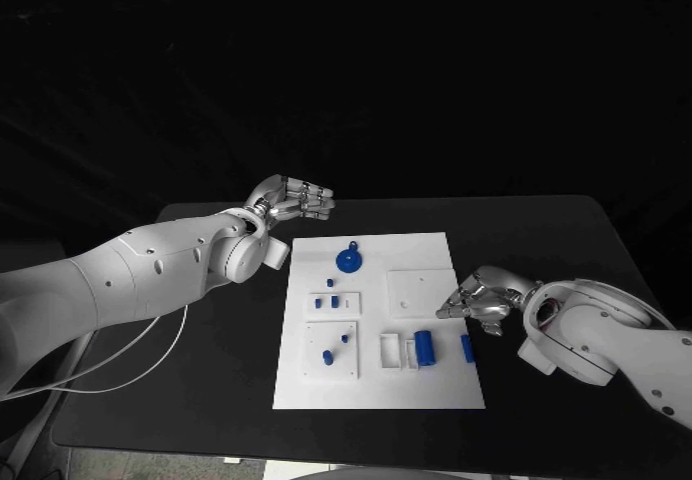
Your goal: Assemble the parts on the task board
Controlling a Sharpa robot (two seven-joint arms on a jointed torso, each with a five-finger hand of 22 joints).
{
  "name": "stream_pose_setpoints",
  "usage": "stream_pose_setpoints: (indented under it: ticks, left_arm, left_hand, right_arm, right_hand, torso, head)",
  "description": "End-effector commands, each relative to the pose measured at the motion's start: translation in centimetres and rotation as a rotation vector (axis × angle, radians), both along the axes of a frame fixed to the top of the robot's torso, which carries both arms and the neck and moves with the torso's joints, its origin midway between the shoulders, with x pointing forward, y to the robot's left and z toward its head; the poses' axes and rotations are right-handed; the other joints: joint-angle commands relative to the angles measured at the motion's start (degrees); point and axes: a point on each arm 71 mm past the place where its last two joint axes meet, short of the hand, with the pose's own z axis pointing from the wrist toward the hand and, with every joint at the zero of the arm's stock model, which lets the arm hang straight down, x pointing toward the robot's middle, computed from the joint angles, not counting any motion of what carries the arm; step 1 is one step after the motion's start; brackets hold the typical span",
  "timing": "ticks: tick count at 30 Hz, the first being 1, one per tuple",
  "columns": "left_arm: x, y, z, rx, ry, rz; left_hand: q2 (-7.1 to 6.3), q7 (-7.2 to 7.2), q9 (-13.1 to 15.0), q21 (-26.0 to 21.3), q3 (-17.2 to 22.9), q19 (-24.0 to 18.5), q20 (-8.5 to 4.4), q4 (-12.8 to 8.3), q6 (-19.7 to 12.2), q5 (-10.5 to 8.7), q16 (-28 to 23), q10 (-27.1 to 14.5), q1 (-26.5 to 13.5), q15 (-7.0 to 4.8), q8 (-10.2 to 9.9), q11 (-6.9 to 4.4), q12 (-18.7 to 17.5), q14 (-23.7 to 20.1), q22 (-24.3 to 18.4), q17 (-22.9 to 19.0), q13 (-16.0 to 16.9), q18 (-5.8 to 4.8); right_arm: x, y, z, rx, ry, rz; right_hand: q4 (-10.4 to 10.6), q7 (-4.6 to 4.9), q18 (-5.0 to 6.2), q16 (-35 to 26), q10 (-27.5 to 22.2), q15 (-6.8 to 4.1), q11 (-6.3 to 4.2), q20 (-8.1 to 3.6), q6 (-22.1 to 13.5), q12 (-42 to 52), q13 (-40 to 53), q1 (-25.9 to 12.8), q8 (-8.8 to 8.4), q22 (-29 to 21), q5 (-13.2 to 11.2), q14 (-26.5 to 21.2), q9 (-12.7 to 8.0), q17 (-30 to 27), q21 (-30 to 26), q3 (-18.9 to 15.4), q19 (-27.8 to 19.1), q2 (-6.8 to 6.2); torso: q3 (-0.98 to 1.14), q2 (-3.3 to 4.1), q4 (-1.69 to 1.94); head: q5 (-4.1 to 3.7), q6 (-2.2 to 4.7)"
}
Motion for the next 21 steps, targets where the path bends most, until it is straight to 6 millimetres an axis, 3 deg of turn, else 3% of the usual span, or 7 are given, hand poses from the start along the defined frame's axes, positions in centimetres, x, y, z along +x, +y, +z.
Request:
stream_pose_setpoints:
  ticks: [1,7,12,21]
  left_arm:
    - [-0.1,-0.1,-0.1,-0.015,-0.007,-0.005]
    - [-0.2,0.0,-0.4,-0.016,-0.001,-0.005]
    - [-0.3,-0.1,-0.5,-0.018,0.002,-0.007]
    - [-0.3,-0.5,-0.5,-0.022,0.005,-0.014]
  left_hand:
    - [0.2,-0.07,0.0,0.2,-0.1,0.2,0.13,0.1,-0.1,-0.2,0.2,-0.1,0.1,0.06,-0.2,-0.07,-0.2,-0.1,-0.1,0.0,0.0,-0.3]
    - [0.25,-0.07,0.0,0.2,-0.1,0.3,0.14,0.2,-0.1,-0.16,0.2,-0.1,0.0,0.06,-0.2,-0.08,-0.1,-0.1,-0.1,0.0,0.0,-0.3]
    - [0.25,-0.07,0.0,0.2,-0.1,0.3,0.14,0.2,-0.1,-0.16,0.2,-0.1,0.0,0.06,-0.2,-0.08,-0.1,-0.1,-0.1,0.0,0.0,-0.3]
    - [0.29,-0.1,0.0,0.1,-0.2,0.3,0.15,0.1,-0.1,-0.17,0.2,-0.1,-0.1,0.05,-0.1,-0.07,-0.1,-0.1,-0.2,0.0,0.0,-0.31]
  right_arm:
    - [-1.3,-0.9,-1.7,-0.091,0.303,-0.068]
    - [-1.8,-0.9,-2.0,-0.142,0.363,-0.08]
    - [-1.9,-0.3,-2.4,-0.159,0.368,-0.08]
    - [-1.6,1.2,-3.3,-0.175,0.353,-0.077]
  right_hand:
    - [0.4,0.61,-0.06,0.3,-0.4,0.55,0.77,0.71,-1.9,-1.3,-0.5,-1.3,-0.01,0.5,-0.7,-0.1,-0.9,0.7,0.9,0.0,2.6,-0.04]
    - [2.0,0.91,0.11,0.6,-0.1,0.8,1.02,1.07,-2.9,-1.8,0.0,-3.1,0.0,1.7,-1.6,0.2,-2.0,2.5,1.7,0.1,2.8,-1.19]
    - [4.7,0.94,0.01,1.0,0.3,0.83,1.08,1.09,-3.2,-1.3,1.1,-4.1,0.01,2.6,-1.9,0.4,-2.0,3.9,2.3,0.4,2.9,-2.71]
    - [7.0,1.27,0.14,1.0,0.3,0.98,1.32,1.23,-4.6,-1.3,1.7,-4.5,0.0,3.4,-2.4,0.5,-1.9,4.7,2.1,0.9,3.0,-4.09]
  torso:
    - [0.03,-0.51,-0.21]
    - [-0.06,-0.73,-0.25]
    - [-0.24,-0.61,-0.16]
    - [-0.12,-0.47,-0.12]
  head:
    - [-0.39,-0.08]
    - [-0.49,-0.34]
    - [-0.51,-0.32]
    - [-0.28,-0.46]
